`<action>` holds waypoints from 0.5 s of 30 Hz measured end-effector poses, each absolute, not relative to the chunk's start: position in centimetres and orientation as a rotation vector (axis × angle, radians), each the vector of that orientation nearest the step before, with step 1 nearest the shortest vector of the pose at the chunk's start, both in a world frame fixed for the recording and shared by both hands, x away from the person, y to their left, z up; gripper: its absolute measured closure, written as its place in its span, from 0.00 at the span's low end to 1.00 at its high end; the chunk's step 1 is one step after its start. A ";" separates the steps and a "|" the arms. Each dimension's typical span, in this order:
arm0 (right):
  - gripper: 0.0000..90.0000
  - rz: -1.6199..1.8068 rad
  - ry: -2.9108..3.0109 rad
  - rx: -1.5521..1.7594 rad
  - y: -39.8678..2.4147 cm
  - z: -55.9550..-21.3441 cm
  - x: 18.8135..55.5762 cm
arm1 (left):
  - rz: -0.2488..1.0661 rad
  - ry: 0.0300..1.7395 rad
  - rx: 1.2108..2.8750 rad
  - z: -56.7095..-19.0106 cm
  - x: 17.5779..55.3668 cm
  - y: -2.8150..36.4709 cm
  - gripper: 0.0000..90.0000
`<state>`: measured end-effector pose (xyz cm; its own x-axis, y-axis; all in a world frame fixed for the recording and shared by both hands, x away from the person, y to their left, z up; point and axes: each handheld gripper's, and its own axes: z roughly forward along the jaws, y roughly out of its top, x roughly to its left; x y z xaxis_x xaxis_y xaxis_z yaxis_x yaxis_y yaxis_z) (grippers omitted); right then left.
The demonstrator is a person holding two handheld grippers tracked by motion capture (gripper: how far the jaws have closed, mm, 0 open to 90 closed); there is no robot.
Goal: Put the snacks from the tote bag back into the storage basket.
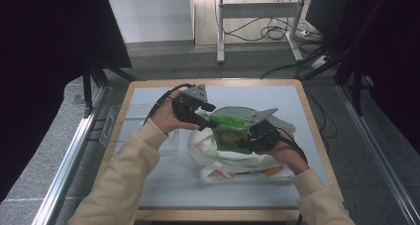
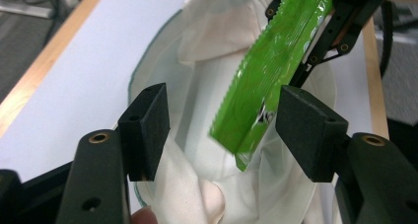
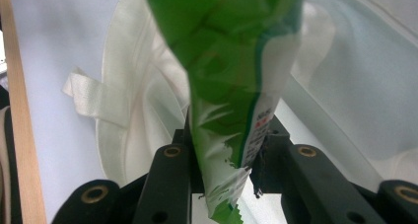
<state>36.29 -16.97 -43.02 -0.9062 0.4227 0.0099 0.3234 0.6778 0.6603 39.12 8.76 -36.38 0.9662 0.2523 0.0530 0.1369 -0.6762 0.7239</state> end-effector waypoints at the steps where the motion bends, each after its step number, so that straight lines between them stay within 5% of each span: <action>1: 0.80 1.037 2.746 0.614 -16.9 -43.0 36.3 | 0.184 0.251 2.339 -36.3 39.2 8.6 0.43; 8: 0.80 1.031 2.751 0.590 -16.3 -42.9 36.2 | 0.144 0.132 2.440 -36.5 38.9 7.0 0.45; 15: 0.80 1.052 2.742 0.546 -15.7 -42.2 36.0 | 0.162 0.059 2.492 -37.0 38.6 6.0 0.71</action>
<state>36.05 -15.71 -42.21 -0.9217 0.3877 -0.0131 0.2794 0.6868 0.6710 38.61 5.97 -37.02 0.9914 0.0817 0.1023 0.0037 -0.7988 0.6016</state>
